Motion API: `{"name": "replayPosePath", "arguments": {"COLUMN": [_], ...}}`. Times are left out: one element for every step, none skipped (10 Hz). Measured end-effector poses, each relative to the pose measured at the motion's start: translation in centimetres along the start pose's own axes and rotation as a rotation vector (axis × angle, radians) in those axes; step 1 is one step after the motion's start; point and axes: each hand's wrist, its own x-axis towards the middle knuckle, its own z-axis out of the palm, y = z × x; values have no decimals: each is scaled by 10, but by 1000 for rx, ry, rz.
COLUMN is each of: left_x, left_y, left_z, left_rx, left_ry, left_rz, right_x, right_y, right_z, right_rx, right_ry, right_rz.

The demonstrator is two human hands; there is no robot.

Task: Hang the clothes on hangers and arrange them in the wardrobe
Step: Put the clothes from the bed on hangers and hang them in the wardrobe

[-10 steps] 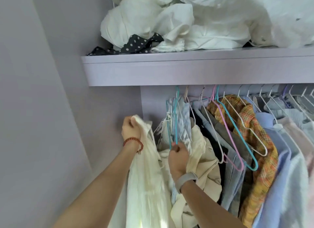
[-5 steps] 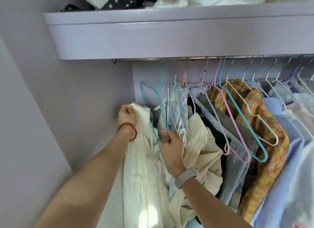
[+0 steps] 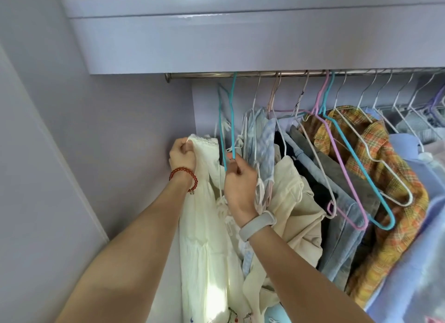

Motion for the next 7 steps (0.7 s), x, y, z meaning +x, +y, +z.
{"name": "replayPosePath", "arguments": {"left_x": [0,4,13,14,7,2,-2], "left_y": [4,22,35,25,-7,-17,-19], "left_z": [4,11,17,13,5,2,1], "left_rx": [-31,-161,-235,-93,202,151,219], "left_ry": [-7,-21,-16,-130,-273,-179,-206], "left_rz": [11,40,101,60,-125,-180,-243], "right_x": [13,32,32,20,14,12,12], "right_y": [-8,-14,-8,1,-1,-7,-11], "right_z": [-3,-6,-11,-15,-15,-20,-30], "right_rx": [2,72,44,-14,41,111,163], "right_ry": [-21,-46,-44,-53,-59,-84,-135], "right_rz": [82,264,321,316,332,371,432]}}
